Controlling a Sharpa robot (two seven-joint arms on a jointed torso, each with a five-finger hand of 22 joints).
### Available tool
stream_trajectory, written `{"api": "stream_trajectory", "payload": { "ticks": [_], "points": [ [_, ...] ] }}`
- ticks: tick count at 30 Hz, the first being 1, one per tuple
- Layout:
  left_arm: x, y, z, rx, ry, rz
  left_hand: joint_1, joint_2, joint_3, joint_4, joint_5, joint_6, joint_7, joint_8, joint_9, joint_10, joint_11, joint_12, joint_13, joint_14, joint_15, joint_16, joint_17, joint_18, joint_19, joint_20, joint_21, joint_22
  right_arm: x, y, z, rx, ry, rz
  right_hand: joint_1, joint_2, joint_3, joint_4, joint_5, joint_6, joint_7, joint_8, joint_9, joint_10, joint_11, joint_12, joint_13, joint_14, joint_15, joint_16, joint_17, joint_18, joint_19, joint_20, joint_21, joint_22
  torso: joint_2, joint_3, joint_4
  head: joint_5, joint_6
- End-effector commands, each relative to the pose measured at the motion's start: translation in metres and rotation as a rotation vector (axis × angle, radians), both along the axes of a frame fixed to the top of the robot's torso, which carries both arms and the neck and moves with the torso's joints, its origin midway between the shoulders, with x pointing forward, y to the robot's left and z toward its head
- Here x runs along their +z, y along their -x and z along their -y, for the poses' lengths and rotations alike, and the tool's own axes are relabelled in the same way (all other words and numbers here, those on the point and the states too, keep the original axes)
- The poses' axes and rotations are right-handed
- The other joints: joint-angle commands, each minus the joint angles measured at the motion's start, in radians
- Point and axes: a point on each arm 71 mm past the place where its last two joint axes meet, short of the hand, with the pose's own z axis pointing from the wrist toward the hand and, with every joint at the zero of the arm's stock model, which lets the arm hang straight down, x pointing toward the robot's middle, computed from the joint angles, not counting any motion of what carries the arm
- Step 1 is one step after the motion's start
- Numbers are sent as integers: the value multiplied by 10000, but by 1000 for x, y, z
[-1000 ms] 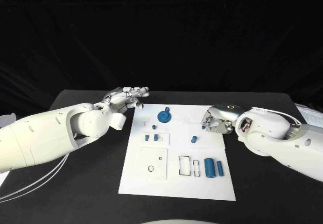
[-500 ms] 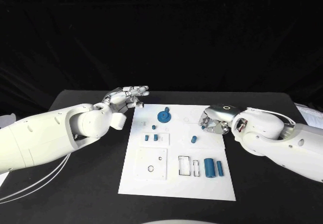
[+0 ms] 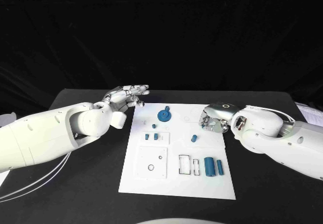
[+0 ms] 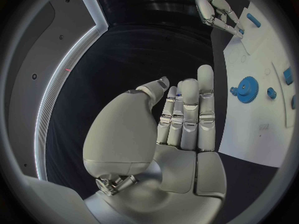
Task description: Assemble the parts on the task board
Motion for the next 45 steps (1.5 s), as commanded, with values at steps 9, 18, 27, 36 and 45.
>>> {"api": "stream_trajectory", "payload": {
  "ticks": [9, 18, 27, 36, 45],
  "points": [
    [1, 1, 2, -108, -14, 100, 44, 90, -50, -59, 43, 28, -7, 25, 4, -66, -26, 44, 8, -57, -1, -17, -42, 118, -15, 5, -81, -24, -11, 6, -3, 138, 572, -91, -106, 116, 321, -289, -34, 148, 13, 42, 111, 214, -40, -80, -13, 640, -105, 71, -26, 121, 87, -48, 64, 71, -8, -4, 11, -5, -20],
    [1, 0, 2, -123, -33, 102, 56, 97, -52, -71, 44, 25, -6, 25, 3, -73, -25, 50, 7, -61, -1, -18, -54, 118, -13, 4, -85, -28, 2, 8, -3, 101, -314, 642, -256, 31, 410, -382, -56, 124, 34, -13, 130, 193, -19, -172, -35, 641, -80, 86, -30, 114, 101, -41, 78, 95, -14, -4, 7, -14, 19],
    [1, 0, 3, -148, -28, 100, 56, 97, -52, -71, 44, 25, -6, 25, 3, -73, -25, 50, 7, -61, -1, -18, -54, 118, -13, 4, -85, -28, 14, 6, 5, -75, -722, 881, -288, 10, 461, -435, -55, 140, 52, -22, 144, 226, -9, -184, -34, 641, -54, 89, -36, 110, 106, -28, 83, 103, -7, 4, 8, 37, 29],
    [1, 0, 3, -132, -22, 123, -42, 113, -150, -36, 33, -15, 21, 19, -2, -138, 4, 94, 2, -86, 22, -9, -121, 110, -2, 17, -127, -64, 25, 18, -6, 411, -1242, 1091, -326, -15, 546, -511, -52, 161, 72, -34, 163, 271, 5, -199, -32, 641, -8, 105, -31, 103, 114, 1, 96, 122, -2, 6, 17, 114, -17],
    [1, 0, 4, -180, 8, 135, -42, 113, -150, -36, 33, -15, 21, 19, -2, -138, 4, 94, 2, -86, 22, -9, -121, 110, -2, 17, -127, -64, 39, 49, -48, 1813, -1960, 1070, -355, -23, 688, -626, -32, 168, 120, -62, 184, 298, 43, -228, -35, 642, 52, 140, -7, 95, 129, 49, 122, 160, 2, -10, 22, 252, -106]
  ]
}}
